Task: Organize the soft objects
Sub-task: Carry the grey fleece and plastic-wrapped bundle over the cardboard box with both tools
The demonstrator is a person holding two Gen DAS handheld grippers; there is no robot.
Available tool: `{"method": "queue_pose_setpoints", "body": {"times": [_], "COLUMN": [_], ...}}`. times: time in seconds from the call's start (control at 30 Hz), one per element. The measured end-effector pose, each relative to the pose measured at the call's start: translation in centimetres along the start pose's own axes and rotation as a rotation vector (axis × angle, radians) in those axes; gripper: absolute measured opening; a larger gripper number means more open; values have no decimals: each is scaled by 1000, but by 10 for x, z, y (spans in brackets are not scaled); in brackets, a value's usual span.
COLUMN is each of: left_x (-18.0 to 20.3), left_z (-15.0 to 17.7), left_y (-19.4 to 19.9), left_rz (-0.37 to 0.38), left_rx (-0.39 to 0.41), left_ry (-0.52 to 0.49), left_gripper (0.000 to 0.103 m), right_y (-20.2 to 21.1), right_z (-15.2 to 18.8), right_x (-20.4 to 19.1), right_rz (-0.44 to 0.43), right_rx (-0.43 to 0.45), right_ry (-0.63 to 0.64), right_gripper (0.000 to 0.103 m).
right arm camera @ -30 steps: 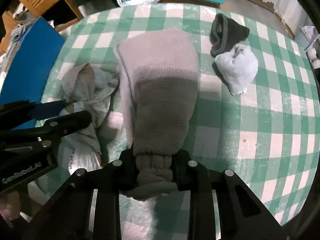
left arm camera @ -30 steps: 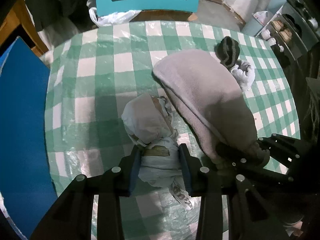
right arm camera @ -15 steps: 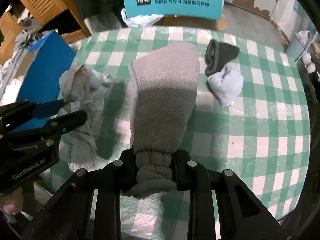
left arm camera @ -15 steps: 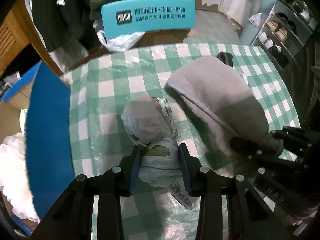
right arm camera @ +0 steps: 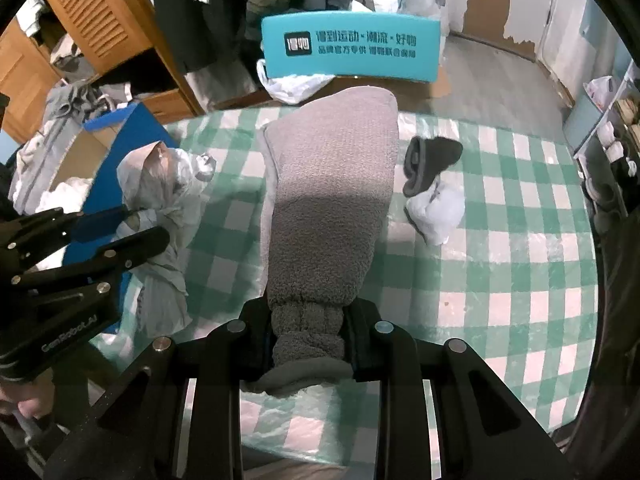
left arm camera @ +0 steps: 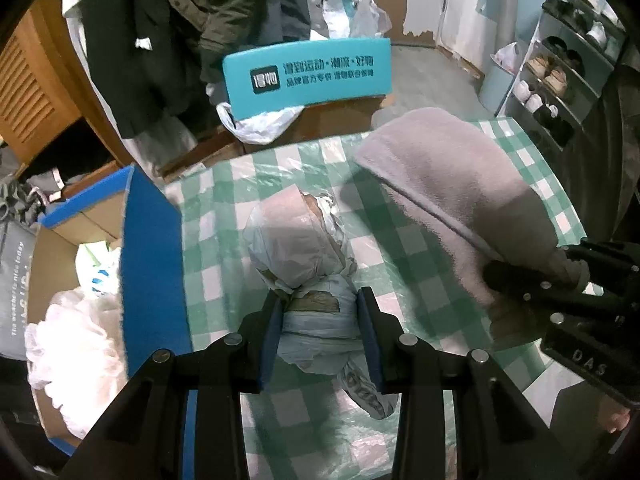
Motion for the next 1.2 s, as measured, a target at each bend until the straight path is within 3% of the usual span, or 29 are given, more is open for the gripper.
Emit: {"method": "queue_pose_setpoints", "body": {"times": [0.53,1.2], "left_x": [-44,-148], "left_z": [-5,1], "left_y": [28,38], "left_rz": [-47,-120], "left_rx": [67,86], "left_ry": [46,205], "left_gripper": [37,37], "right_y": [20,-2], "right_z": [-24,-58], "right_x": [-51,-136], "right_rz": [-61,-150], "right_rx": [47,38], "right_ry": [71,178], "right_gripper": [25,25]}}
Point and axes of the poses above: each gripper's, at about its wrist camera, not at the fingertips, and y roughly against the way its jaws point, x to its right, z to its underside, the point moved 7 cm from there along -y, roughly the way its jaws point, and after that the axes turned 8 degrees about -z, right-handed, at the moved point
